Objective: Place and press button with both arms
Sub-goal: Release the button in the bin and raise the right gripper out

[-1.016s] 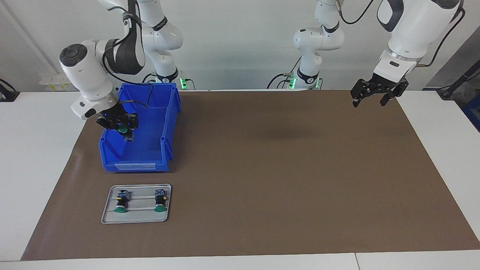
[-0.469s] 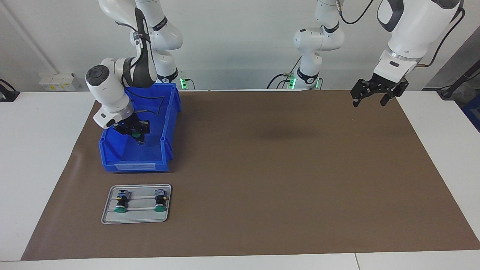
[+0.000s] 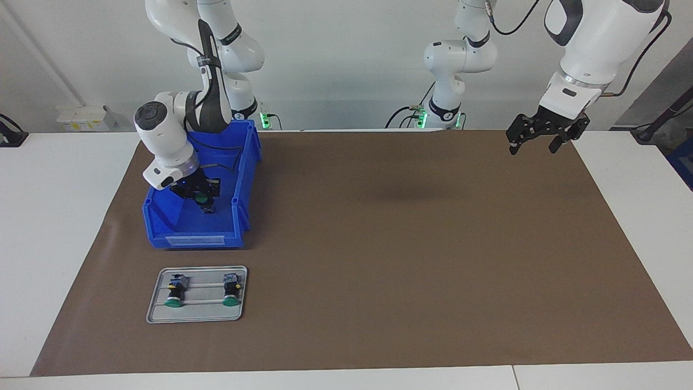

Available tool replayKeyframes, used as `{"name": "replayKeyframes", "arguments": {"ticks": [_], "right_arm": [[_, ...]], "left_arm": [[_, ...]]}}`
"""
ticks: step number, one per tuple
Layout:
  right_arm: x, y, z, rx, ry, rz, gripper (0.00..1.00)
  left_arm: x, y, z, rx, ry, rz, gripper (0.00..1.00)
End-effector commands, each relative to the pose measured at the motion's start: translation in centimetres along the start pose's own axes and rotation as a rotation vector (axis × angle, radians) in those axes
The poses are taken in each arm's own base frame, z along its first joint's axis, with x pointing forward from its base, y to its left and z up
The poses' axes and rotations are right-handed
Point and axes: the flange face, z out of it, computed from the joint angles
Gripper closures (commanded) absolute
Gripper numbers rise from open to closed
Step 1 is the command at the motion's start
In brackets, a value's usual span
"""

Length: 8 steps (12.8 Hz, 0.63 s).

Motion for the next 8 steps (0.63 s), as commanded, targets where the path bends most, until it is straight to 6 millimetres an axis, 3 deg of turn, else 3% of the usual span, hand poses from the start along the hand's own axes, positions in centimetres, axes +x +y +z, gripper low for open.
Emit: {"name": "replayKeyframes", "arguments": {"ticks": [1,5,8], "right_arm": [[2.1,0.3,-4.2,0.007,0.077,0.082,0.0],[4.7,0.4,-12.7,0.014,0.053,0.146,0.0],[5.5,0.7,-18.4,0.014,0.07,0.179,0.0]], "left_arm": [[-0.8,-0.2,-0.1,-0.008,-0.006,0.002,0.0],[-0.8,-0.2,-0.1,-0.008,-0.006,0.002,0.0],[-0.8,-0.2,-0.1,-0.008,-0.006,0.002,0.0]]}}
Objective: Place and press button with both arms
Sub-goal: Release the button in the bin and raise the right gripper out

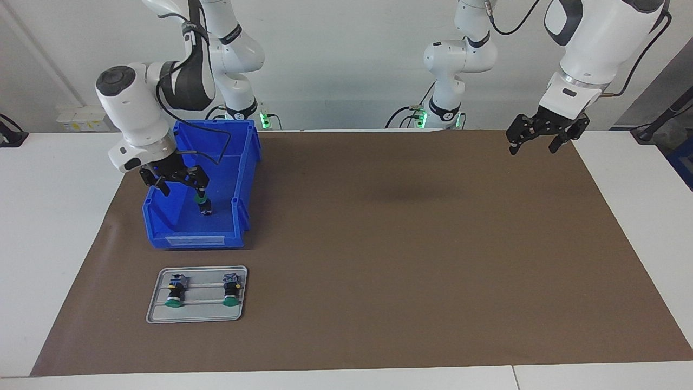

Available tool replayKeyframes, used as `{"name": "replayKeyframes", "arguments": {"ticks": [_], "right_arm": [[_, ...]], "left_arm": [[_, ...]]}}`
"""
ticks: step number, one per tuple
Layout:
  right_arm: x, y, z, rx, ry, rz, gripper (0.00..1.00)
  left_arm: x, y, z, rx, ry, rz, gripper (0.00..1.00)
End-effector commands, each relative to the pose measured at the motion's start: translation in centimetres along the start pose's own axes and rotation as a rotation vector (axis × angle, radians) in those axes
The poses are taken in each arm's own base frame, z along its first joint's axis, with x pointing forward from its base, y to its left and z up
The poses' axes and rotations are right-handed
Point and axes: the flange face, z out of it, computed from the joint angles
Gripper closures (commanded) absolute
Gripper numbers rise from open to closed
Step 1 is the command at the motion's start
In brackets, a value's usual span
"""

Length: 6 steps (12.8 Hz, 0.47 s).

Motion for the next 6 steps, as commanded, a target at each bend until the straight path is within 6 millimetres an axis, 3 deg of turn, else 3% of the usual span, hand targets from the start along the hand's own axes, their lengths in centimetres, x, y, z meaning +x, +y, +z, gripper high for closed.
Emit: {"name": "replayKeyframes", "arguments": {"ticks": [1,6], "right_arm": [[1.2,0.3,-4.8,0.012,0.005,0.044,0.0],[0.3,-1.0,-13.8,-0.006,-0.011,0.139,0.0]], "left_arm": [[-0.8,-0.2,-0.1,-0.008,-0.006,0.002,0.0],[-0.8,-0.2,-0.1,-0.008,-0.006,0.002,0.0]]}}
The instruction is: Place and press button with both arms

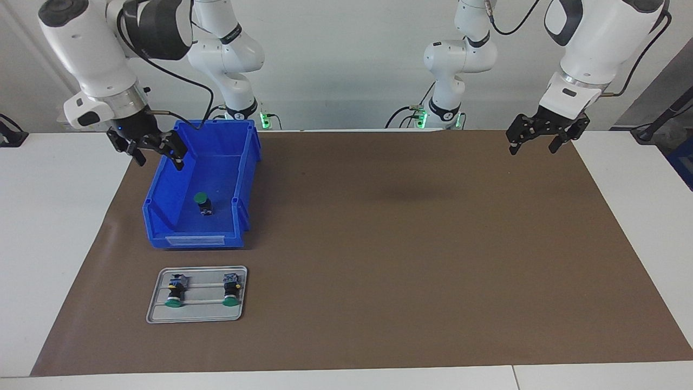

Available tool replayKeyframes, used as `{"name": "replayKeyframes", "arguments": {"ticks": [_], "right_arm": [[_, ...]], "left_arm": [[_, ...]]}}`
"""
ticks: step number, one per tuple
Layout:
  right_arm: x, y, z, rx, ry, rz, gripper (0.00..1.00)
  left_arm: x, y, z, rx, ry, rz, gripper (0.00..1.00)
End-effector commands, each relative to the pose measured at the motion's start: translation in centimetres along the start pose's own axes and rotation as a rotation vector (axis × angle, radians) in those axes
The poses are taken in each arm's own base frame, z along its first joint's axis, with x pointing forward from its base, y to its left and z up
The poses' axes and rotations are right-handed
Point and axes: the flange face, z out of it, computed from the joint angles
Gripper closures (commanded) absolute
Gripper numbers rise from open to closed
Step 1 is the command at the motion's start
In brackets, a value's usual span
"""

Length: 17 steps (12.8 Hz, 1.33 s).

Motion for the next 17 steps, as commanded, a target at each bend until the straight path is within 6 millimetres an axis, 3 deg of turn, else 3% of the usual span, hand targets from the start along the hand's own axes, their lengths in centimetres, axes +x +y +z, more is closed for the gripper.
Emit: {"name": "replayKeyframes", "arguments": {"ticks": [1,2,6,13,17], "right_arm": [[-0.7,-0.6,-3.9,-0.009,-0.009,0.043,0.0],[-1.2,-0.7,-4.8,-0.008,-0.013,0.04,0.0],[-2.4,-0.4,-4.8,-0.011,-0.036,0.042,0.0],[-2.7,-1.9,-4.4,-0.01,-0.045,0.01,0.0],[-2.6,-1.2,-4.4,-0.009,-0.048,0.017,0.0]], "left_arm": [[-0.8,-0.2,-0.1,-0.008,-0.006,0.002,0.0],[-0.8,-0.2,-0.1,-0.008,-0.006,0.002,0.0],[-0.8,-0.2,-0.1,-0.008,-0.006,0.002,0.0],[-0.8,-0.2,-0.1,-0.008,-0.006,0.002,0.0],[-0.8,-0.2,-0.1,-0.008,-0.006,0.002,0.0]]}}
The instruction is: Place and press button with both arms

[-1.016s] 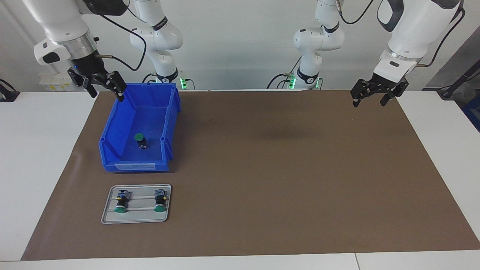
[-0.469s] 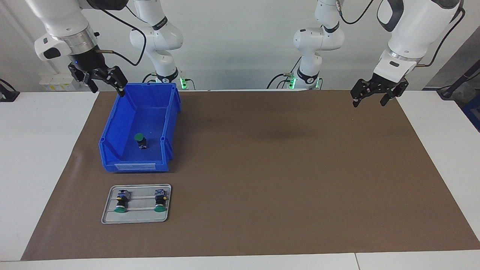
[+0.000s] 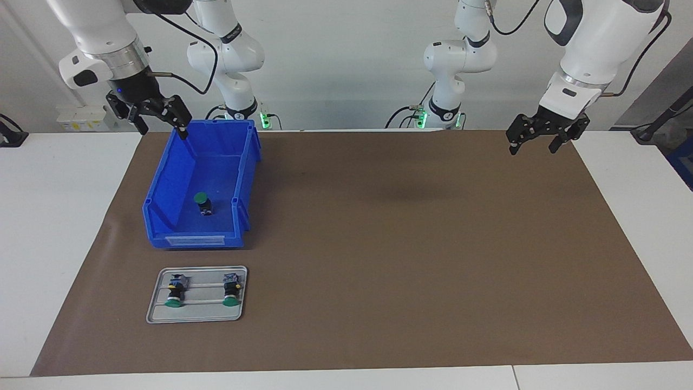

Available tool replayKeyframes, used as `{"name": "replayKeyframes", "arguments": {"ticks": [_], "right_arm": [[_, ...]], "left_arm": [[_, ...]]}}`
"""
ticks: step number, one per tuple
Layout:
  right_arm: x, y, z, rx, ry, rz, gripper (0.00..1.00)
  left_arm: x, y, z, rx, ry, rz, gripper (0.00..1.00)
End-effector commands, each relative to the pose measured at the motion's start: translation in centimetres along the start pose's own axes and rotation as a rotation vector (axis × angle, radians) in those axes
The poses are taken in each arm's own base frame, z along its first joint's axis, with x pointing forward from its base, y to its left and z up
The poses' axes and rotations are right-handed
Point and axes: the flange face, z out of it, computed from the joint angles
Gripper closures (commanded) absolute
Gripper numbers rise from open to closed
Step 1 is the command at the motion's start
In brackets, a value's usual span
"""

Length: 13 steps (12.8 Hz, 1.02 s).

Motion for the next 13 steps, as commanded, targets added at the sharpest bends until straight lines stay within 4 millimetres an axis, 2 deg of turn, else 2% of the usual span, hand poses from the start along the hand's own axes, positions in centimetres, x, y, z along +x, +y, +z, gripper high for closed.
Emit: {"name": "replayKeyframes", "arguments": {"ticks": [1,9,11,13], "right_arm": [[-0.45,1.0,0.09,-0.005,-0.01,0.019,0.0],[-0.57,0.24,-0.02,-0.021,-0.018,0.001,0.0],[-0.47,0.22,-0.04,-0.063,-0.004,-0.077,0.0],[-0.4,0.18,-0.03,-0.053,0.001,-0.078,0.0]], "left_arm": [[-0.82,-0.17,-0.1,-0.008,-0.006,0.002,0.0],[-0.82,-0.17,-0.1,-0.008,-0.006,0.002,0.0],[-0.82,-0.17,-0.1,-0.008,-0.006,0.002,0.0],[-0.82,-0.17,-0.1,-0.008,-0.006,0.002,0.0]]}}
